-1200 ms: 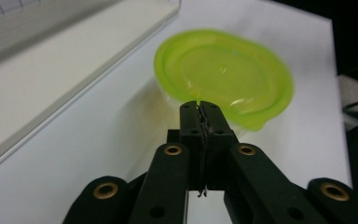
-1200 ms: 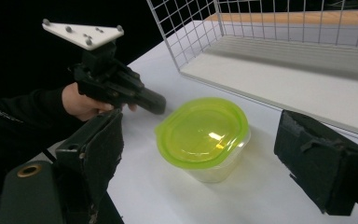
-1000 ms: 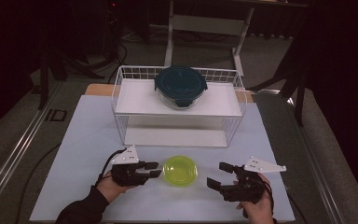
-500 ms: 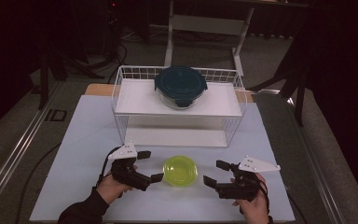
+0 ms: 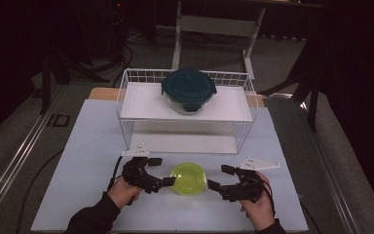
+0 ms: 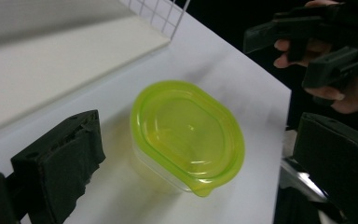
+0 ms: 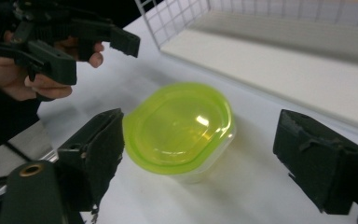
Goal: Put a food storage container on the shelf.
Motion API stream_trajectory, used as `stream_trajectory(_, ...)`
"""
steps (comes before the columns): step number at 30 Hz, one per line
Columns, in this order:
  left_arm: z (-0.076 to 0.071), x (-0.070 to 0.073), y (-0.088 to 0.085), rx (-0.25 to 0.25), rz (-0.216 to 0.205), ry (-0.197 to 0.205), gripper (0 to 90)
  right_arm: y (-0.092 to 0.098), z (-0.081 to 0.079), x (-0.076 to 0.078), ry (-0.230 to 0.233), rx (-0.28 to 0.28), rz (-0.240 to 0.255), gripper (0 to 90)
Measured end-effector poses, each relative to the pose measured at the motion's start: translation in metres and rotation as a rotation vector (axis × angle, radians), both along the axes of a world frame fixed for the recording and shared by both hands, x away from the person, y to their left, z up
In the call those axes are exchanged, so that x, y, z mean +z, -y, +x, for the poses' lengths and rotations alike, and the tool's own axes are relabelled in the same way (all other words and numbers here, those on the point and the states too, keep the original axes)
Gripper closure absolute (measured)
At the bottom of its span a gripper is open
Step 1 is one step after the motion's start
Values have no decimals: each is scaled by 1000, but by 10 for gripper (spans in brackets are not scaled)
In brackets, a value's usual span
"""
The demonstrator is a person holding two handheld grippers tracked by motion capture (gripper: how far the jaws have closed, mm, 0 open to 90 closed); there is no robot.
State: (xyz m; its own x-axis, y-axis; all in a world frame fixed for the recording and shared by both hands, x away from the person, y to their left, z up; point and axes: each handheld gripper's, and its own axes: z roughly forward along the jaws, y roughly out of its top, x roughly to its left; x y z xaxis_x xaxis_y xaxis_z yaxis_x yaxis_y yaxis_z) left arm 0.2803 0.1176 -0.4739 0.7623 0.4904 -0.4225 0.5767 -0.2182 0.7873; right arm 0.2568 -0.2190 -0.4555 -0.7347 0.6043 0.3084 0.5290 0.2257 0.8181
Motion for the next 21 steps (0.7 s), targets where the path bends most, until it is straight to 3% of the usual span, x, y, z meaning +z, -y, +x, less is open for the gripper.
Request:
stream_trajectory(2,1,-1,1,3,7,-11,14,-1,2,-1,-5,4,-4,139)
stream_trajectory(5,5,-7,4,24,12,-78,19,-6,9,-6,-49,0,-7,110)
stream_trajectory(9,8,-14,6,45,8,-156,57,-8,19,-12,-163,-17,15,116)
stream_trajectory(13,12,-21,4,100,-18,-250,156,-9,28,-20,-273,-35,20,241)
stream_trajectory(17,15,-25,0,139,-29,-312,244,-12,37,-25,-368,-59,29,321)
stream_trajectory(19,16,-28,-1,137,-44,-342,303,-14,42,-28,-410,-69,19,356)
stream_trajectory(20,16,-28,-1,137,-44,-342,328,-14,42,-28,-410,-69,19,356)
stream_trajectory(21,15,-31,0,125,-58,-374,328,-14,44,-29,-425,-75,19,371)
